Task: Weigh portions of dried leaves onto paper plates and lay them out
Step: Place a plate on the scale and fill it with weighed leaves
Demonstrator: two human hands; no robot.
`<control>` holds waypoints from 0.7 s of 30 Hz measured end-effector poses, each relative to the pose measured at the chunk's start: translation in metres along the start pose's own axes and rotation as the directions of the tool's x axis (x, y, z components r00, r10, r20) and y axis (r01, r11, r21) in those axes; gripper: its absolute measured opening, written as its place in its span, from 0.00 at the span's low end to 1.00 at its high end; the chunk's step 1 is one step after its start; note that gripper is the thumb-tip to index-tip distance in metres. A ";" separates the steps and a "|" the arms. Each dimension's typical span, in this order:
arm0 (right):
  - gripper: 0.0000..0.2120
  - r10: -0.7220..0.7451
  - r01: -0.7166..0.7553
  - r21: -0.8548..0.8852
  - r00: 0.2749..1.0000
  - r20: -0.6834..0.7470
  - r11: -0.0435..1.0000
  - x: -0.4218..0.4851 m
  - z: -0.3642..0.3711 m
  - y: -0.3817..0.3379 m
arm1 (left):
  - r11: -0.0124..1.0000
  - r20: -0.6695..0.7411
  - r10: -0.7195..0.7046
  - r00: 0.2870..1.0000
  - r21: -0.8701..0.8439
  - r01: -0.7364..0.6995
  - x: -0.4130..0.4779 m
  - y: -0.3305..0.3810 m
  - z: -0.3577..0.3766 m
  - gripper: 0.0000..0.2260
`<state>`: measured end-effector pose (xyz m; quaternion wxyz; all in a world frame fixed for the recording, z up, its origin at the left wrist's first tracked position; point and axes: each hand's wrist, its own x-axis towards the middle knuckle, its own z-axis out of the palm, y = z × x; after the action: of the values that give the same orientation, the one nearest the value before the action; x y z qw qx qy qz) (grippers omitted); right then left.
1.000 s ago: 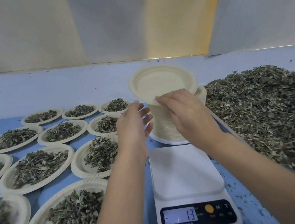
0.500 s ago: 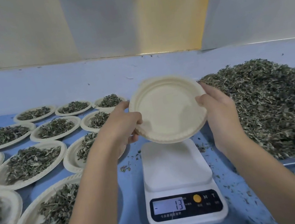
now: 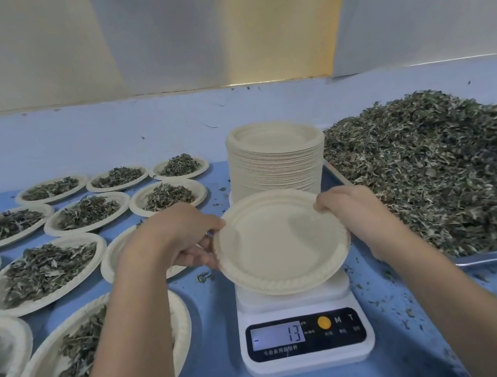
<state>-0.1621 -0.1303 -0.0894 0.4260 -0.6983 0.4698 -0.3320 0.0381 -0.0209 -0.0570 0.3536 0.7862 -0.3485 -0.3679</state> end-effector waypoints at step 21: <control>0.11 -0.258 0.171 -0.407 0.951 -0.168 0.897 0.004 -0.014 0.021 | 0.913 -0.214 0.256 0.943 0.373 -0.164 0.005 0.008 0.024 0.16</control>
<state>-0.1808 -0.1426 -0.1026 0.1861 -0.7756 0.4896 -0.3522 0.0186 -0.0355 -0.0636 0.2883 0.8351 -0.4424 -0.1541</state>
